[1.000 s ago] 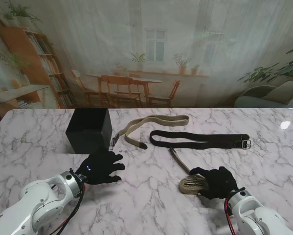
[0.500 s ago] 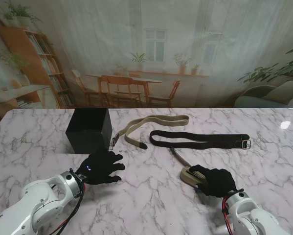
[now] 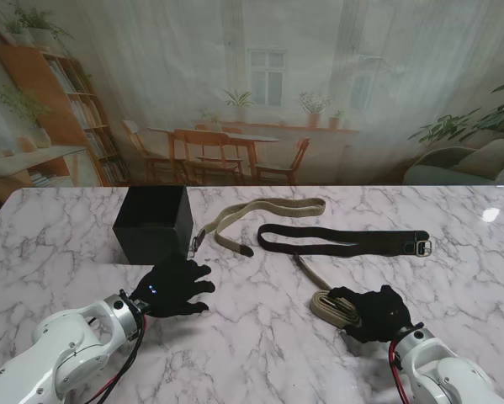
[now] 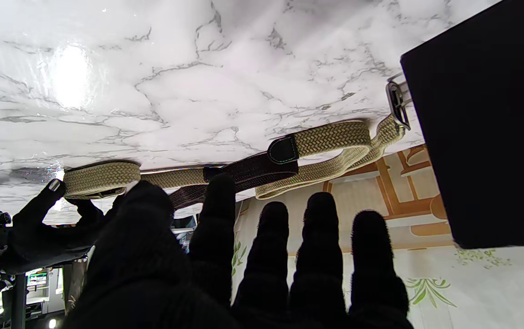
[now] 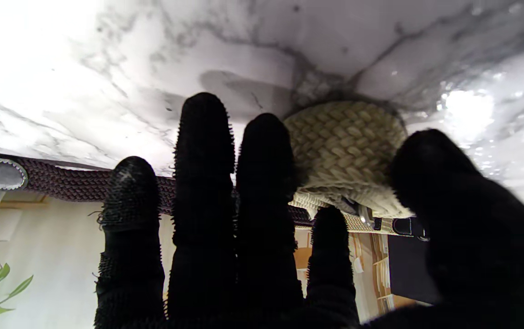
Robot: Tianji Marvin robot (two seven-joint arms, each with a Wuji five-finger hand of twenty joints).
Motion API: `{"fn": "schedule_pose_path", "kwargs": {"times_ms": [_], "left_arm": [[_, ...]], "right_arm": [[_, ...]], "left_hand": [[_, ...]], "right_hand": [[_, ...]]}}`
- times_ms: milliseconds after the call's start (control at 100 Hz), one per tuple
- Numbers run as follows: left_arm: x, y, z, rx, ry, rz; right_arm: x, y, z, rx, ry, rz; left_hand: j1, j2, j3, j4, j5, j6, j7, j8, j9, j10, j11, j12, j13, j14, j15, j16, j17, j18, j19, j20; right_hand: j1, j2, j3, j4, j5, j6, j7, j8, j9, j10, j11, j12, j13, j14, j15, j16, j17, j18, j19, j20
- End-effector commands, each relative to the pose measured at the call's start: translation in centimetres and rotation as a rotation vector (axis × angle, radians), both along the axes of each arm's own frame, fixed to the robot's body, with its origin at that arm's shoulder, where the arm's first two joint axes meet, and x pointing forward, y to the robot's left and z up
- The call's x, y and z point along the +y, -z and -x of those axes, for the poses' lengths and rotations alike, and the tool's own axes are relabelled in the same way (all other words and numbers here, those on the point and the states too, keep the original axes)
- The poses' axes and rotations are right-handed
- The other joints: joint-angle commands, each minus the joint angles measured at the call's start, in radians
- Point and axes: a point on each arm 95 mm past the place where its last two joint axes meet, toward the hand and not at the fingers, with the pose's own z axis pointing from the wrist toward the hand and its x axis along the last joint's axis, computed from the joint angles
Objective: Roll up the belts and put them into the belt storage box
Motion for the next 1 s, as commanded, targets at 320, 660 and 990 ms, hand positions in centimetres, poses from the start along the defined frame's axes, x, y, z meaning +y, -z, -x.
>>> {"fn": "schedule_pose_path", "kwargs": {"times_ms": [320,660,990], "left_arm": [[-0.1,0.1,0.0,0.005,0.000,-0.006],[0.0,0.1,0.1,0.003,-0.002,-0.005],[0.0,0.1,0.0,0.005,-0.005,-0.004]], "right_arm": [[-1.8,-0.3,0.9,-0.036,0.052,0.048],[-2.3,-2.2,1.9,-0.126,0.109,-0.021],[-0.7,-1.8,2.4,-0.021,0.189,0.066]], "left_hand": [[0.010,0.019,-0.011,0.006,0.004,0.006,-0.003,0.003,-0.036,-0.001,-0.013,-0.012,-0.010,-0.003,-0.020,-0.004,-0.017,0.033,-0.026,-0.012],[0.009,0.021,-0.011,0.006,0.004,0.006,-0.003,0.002,-0.035,-0.001,-0.013,-0.012,-0.011,-0.003,-0.020,-0.004,-0.019,0.032,-0.027,-0.013],[0.005,0.024,-0.012,0.006,0.003,0.007,-0.005,0.000,-0.036,-0.002,-0.013,-0.012,-0.011,-0.004,-0.020,-0.004,-0.019,0.032,-0.028,-0.013]], "right_hand": [[-0.099,0.064,-0.294,0.043,0.053,0.126,-0.019,-0.015,-0.049,-0.021,-0.056,0.002,-0.038,0.000,-0.043,0.022,-0.023,-0.014,-0.007,0.030],[-0.155,0.124,-0.283,0.048,0.191,0.218,0.000,-0.006,-0.042,0.013,-0.069,0.000,-0.047,0.034,-0.031,0.026,-0.023,-0.007,0.005,0.035],[-0.364,0.181,-0.233,0.028,0.137,0.334,-0.127,0.125,-0.604,0.121,-0.288,-0.015,-0.335,0.030,-0.133,0.009,-0.131,-0.040,-0.048,0.050]]}}
